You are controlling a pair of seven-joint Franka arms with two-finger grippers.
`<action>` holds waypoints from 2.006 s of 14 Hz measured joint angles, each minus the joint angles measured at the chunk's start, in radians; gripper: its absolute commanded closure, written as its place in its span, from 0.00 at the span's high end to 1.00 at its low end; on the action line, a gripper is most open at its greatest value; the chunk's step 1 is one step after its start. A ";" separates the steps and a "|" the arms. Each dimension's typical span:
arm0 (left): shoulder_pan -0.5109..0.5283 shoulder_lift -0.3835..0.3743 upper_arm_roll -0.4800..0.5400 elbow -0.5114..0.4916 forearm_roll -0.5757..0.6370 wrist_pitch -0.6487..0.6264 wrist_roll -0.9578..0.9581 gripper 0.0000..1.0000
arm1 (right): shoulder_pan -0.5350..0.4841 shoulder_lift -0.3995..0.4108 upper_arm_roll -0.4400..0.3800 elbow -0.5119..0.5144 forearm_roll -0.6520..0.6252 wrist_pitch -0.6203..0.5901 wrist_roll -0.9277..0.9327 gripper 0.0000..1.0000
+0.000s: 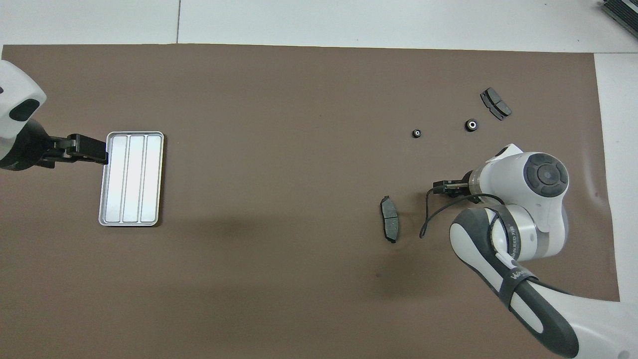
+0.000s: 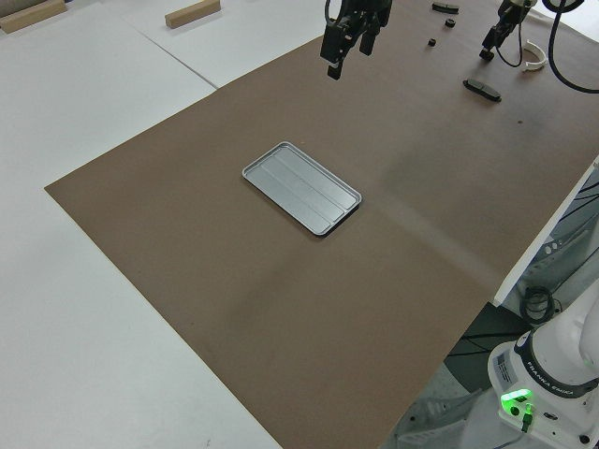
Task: Pick bearing gear from pile to tray
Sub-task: 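Reach the right gripper to a black bearing gear and grasp it, then carry the gear with the right gripper toward the table center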
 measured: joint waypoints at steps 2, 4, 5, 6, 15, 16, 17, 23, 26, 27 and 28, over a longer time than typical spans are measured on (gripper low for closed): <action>0.001 0.000 0.000 0.000 0.000 0.000 0.000 1.00 | 0.000 0.000 0.000 -0.001 0.000 0.000 0.000 0.56; 0.001 0.000 0.000 0.000 0.000 0.000 0.000 1.00 | 0.000 0.000 0.000 -0.001 0.000 0.000 0.000 0.22; 0.001 0.000 0.000 0.000 0.000 0.000 0.000 1.00 | 0.000 0.000 0.000 -0.001 0.000 0.000 0.000 0.05; 0.001 0.000 0.000 0.000 0.000 0.000 0.000 1.00 | 0.000 0.000 0.000 -0.001 0.000 0.000 0.000 0.00; 0.001 0.000 0.000 0.000 0.000 0.000 0.000 1.00 | 0.100 -0.020 0.009 0.088 0.007 -0.031 0.196 0.00; 0.001 0.000 0.000 0.000 0.000 0.000 0.000 1.00 | 0.131 -0.019 0.009 0.116 0.008 -0.047 0.255 0.00; 0.001 0.000 0.000 0.000 0.000 0.000 0.000 1.00 | 0.166 -0.016 0.010 0.141 0.008 -0.057 0.320 0.00; 0.001 0.000 0.000 0.000 0.000 0.000 0.000 1.00 | 0.373 0.072 0.013 0.297 0.008 -0.079 0.692 0.00; 0.001 0.000 0.000 0.000 0.000 0.000 0.000 1.00 | 0.460 0.161 0.013 0.439 0.006 -0.153 0.843 0.00; 0.001 0.000 0.000 0.000 0.000 0.000 0.000 1.00 | 0.491 0.202 0.013 0.503 0.005 -0.186 0.892 0.00; 0.001 0.000 0.000 0.000 0.000 0.000 0.000 1.00 | 0.523 0.244 0.013 0.563 0.003 -0.208 0.939 0.00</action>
